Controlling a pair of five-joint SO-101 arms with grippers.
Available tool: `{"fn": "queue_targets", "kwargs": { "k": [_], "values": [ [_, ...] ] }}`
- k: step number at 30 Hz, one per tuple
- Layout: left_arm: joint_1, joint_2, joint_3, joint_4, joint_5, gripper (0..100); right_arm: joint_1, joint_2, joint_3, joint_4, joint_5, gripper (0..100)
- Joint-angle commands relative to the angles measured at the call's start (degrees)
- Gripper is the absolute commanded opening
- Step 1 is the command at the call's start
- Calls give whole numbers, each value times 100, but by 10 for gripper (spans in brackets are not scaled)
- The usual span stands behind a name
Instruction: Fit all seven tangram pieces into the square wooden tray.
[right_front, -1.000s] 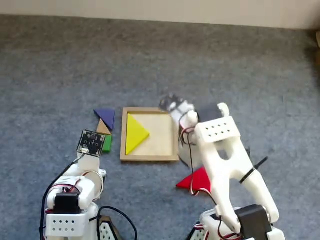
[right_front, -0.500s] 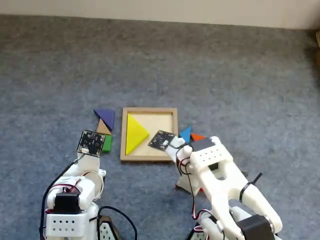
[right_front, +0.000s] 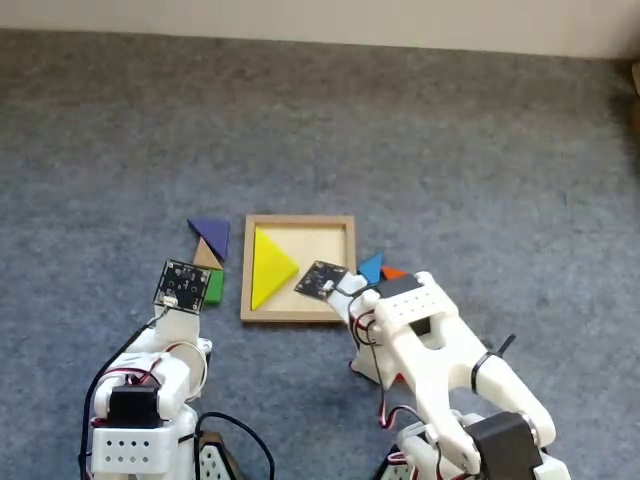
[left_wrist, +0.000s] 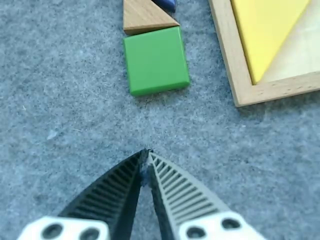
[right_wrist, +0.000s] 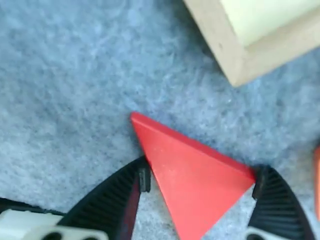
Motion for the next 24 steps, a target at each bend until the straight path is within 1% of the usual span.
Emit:
{"fn": "queue_targets", "kwargs": {
  "k": [1,4,6,13,16,20,24],
  "values": [
    [40,-180,110,18,-53,6,268,84,-13,-110,70,270],
    [40,-180,110,18,-53,6,312,84,-13,-127,70,213],
    [40,-180,110,18,-53,6,286,84,-13,-127,70,194],
    [40,-180,110,18,-53,6,295,31,-40,-84,44,188],
    [40,-180,110,18,-53,6,268,-330,-189,-57,44,188],
    [40,-180,110,18,-53,6,268,-1042,-242,347,70,188],
    [40,-180,110,18,-53,6,268,-1657,-242,426,70,188]
  ]
}}
